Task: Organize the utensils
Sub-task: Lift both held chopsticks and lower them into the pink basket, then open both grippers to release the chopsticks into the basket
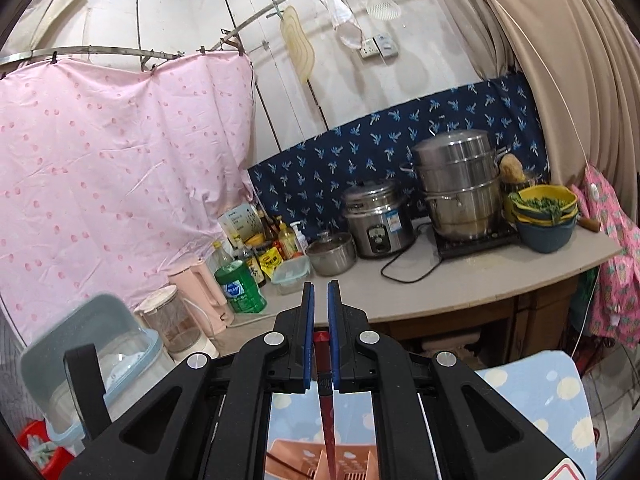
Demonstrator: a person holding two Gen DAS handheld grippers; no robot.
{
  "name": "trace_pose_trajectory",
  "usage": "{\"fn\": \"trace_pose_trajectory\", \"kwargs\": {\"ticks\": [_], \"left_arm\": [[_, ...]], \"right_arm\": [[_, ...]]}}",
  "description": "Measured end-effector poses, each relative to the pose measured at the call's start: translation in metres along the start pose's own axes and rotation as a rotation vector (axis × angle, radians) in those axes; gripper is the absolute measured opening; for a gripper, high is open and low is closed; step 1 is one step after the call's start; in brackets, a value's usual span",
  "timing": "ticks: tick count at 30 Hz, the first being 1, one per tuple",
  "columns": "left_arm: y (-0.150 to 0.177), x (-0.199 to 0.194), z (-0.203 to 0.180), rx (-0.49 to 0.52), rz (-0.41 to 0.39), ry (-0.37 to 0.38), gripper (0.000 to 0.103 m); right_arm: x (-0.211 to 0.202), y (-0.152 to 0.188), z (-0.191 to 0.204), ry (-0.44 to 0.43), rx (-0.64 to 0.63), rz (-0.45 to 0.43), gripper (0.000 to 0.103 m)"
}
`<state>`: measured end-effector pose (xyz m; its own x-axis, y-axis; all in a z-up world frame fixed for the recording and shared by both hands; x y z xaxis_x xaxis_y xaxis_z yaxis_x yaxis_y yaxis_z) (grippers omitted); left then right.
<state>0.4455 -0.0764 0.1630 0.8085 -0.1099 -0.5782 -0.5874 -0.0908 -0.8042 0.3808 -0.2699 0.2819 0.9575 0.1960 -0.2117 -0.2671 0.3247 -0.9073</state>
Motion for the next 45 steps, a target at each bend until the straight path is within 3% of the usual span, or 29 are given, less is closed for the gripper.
{"fn": "trace_pose_trajectory", "kwargs": {"ticks": [7,16,27,30,32,34,40,45], "left_arm": [[0.007,0.006,0.003,0.004,0.015,-0.005,0.007],[0.012,0.008,0.004,0.006,0.024,-0.004,0.007],[0.023,0.01,0.006,0.009,0.048,-0.012,0.008],[0.025,0.008,0.011,-0.007,0.056,-0.015,0.008],[0.026,0.003,0.014,-0.011,0.051,-0.016,0.014],[0.028,-0.005,0.018,-0.014,0.039,-0.019,0.032],[0.038,-0.036,0.031,-0.013,0.01,-0.032,0.051],[0.057,-0.061,0.044,-0.009,0.01,-0.041,0.054]], "right_arm": [[0.015,0.019,-0.012,0.005,0.035,0.041,0.007],[0.011,-0.008,0.004,-0.019,-0.004,-0.004,0.007],[0.03,0.081,-0.039,0.046,0.048,0.172,0.007],[0.021,0.092,-0.045,0.066,0.056,0.185,0.014],[0.009,0.094,-0.049,0.075,0.067,0.18,0.028],[-0.004,0.097,-0.052,0.079,0.078,0.171,0.039],[-0.049,0.117,-0.055,0.092,0.093,0.178,0.045],[-0.089,0.152,-0.057,0.108,0.099,0.212,0.048]]}}
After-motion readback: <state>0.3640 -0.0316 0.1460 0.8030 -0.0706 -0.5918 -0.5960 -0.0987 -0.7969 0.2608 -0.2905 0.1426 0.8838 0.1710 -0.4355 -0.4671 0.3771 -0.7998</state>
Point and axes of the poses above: each gripper's, at about its wrist camera, not at the fingertips, and x roughly the way its jaws point, z to its left, y to its underside, the point moved 10 cm from there along x, roughly the way its jaws point, and after that the axes turned 9 degrees about -y, right-handed, at the moved point
